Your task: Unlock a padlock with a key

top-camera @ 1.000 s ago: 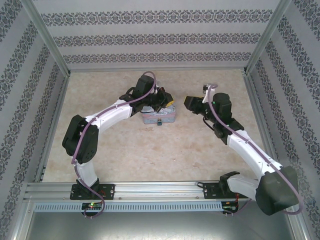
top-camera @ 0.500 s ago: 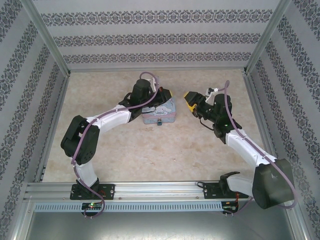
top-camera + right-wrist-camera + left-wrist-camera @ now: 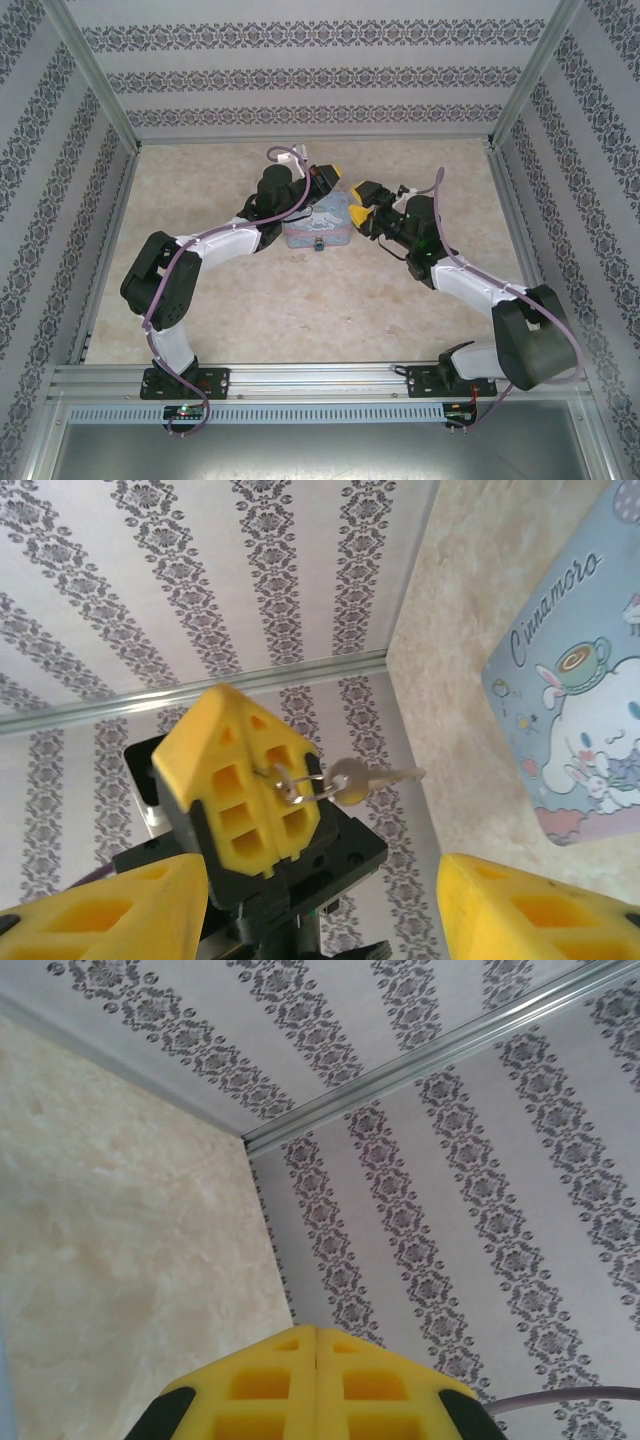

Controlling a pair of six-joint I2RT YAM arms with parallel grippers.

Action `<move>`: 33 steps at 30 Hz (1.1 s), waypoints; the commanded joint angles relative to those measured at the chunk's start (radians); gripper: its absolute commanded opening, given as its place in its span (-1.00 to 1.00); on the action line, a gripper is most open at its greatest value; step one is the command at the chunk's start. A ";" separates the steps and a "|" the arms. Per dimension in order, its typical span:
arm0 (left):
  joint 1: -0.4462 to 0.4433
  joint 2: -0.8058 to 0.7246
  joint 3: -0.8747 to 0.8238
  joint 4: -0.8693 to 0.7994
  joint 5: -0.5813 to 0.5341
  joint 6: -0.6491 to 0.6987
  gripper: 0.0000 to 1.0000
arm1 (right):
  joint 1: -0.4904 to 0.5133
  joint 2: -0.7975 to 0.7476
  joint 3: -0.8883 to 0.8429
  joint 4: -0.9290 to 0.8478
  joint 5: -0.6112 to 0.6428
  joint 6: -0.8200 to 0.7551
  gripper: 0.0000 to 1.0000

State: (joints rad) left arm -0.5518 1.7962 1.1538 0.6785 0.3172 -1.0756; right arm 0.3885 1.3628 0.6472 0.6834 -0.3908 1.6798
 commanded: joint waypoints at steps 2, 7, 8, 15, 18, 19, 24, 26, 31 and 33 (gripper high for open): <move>-0.016 -0.015 -0.026 0.108 -0.020 -0.040 -1.00 | 0.024 0.061 0.018 0.180 0.070 0.098 0.22; -0.020 -0.019 -0.040 0.119 -0.024 -0.046 -1.00 | 0.036 0.103 0.038 0.227 0.092 0.115 0.15; -0.020 -0.020 -0.042 0.121 -0.023 -0.048 -1.00 | 0.036 0.110 0.040 0.237 0.095 0.119 0.14; -0.030 -0.016 -0.051 0.129 -0.023 -0.062 -1.00 | 0.040 0.147 0.052 0.287 0.103 0.130 -0.02; -0.033 -0.012 -0.050 0.133 -0.026 -0.076 -1.00 | 0.039 0.164 0.053 0.309 0.102 0.136 -0.13; -0.034 -0.009 -0.049 0.135 -0.025 -0.081 -1.00 | 0.039 0.170 0.052 0.320 0.102 0.138 -0.17; -0.040 0.007 -0.049 0.148 -0.025 -0.126 -1.00 | 0.041 0.200 0.052 0.372 0.104 0.155 -0.39; -0.042 0.014 -0.048 0.159 -0.025 -0.140 -1.00 | 0.041 0.207 0.051 0.383 0.102 0.159 -0.49; -0.044 0.016 -0.051 0.153 -0.035 -0.150 -1.00 | 0.041 0.207 0.037 0.396 0.105 0.161 -0.67; -0.043 0.016 -0.048 0.149 -0.037 -0.153 -1.00 | 0.040 0.204 0.030 0.400 0.104 0.159 -0.79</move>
State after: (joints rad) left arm -0.5827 1.8023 1.1069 0.7578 0.2932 -1.2121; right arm 0.4171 1.5665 0.6746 1.0222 -0.2985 1.8359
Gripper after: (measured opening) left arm 0.052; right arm 0.132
